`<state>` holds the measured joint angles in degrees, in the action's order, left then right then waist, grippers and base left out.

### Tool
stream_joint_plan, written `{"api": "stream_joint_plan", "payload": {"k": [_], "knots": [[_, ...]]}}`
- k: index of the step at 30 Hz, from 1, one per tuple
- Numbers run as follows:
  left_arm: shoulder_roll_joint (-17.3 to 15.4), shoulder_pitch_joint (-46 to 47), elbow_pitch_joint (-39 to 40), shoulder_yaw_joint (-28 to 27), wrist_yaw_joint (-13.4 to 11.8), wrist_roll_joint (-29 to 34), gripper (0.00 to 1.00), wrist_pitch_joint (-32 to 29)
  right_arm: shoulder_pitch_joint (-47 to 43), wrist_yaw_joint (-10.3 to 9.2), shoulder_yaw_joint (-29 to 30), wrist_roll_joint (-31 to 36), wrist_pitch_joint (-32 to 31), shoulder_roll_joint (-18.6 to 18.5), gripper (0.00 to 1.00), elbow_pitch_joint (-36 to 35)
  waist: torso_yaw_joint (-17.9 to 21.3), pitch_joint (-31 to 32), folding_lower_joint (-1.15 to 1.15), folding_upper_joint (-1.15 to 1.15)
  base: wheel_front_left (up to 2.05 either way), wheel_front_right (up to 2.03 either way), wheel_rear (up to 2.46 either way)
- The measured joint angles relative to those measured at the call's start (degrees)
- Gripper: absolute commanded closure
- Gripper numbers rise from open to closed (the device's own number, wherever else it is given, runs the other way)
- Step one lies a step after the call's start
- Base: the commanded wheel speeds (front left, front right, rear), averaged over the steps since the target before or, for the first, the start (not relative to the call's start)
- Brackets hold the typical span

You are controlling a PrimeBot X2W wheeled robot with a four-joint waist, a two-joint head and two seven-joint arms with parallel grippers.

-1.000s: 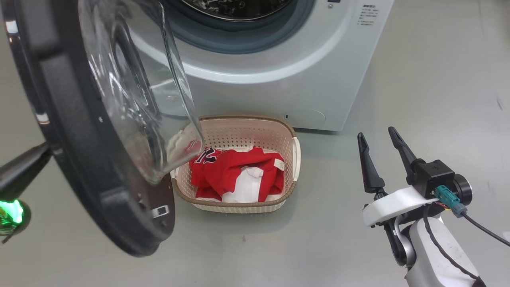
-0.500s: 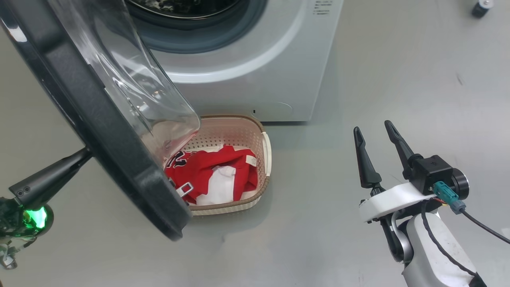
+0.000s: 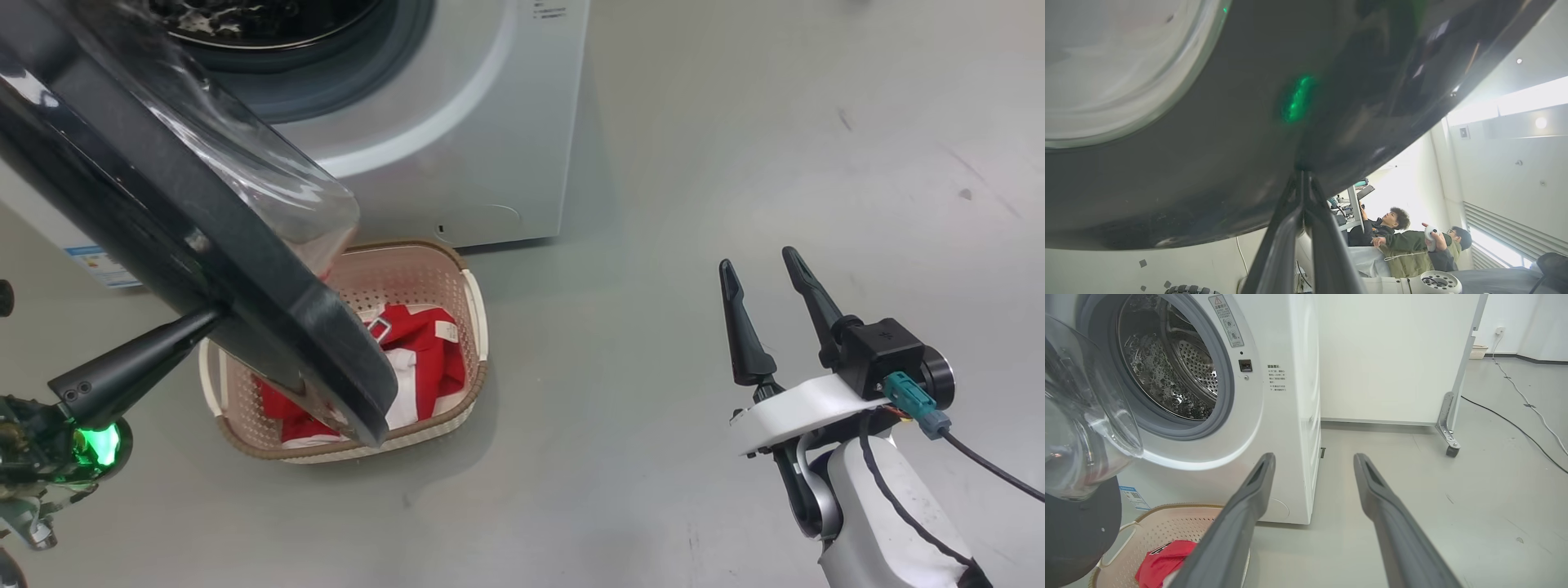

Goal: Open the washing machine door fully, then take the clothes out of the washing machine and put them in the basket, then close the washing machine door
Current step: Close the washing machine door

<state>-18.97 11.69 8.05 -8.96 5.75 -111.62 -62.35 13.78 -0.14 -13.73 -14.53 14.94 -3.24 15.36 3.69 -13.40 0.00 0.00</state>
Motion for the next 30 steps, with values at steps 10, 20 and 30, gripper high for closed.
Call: {"api": "stream_joint_plan", "payload": {"k": [10,20,30], "knots": [[0.47,4.29,-0.42,1.79,-3.02,1.81,1.0,1.7,0.31,-0.51,-1.14,-1.29,0.0,0.03,0.0,-1.45,3.6,-1.79,0.0,0.0,0.0,0.0,0.0],[0.89,11.27,-2.42,3.47,-5.77,3.39,1.0,4.01,1.6,-1.11,-2.7,-3.57,0.0,0.04,0.0,-2.59,6.22,-4.59,0.0,0.0,0.0,0.0,0.0],[1.38,19.02,-6.15,4.34,-8.56,5.55,1.0,6.26,3.84,-1.6,-4.88,-4.35,0.0,0.03,0.0,-3.66,8.92,-7.3,0.0,0.0,0.0,0.0,0.0]]}}
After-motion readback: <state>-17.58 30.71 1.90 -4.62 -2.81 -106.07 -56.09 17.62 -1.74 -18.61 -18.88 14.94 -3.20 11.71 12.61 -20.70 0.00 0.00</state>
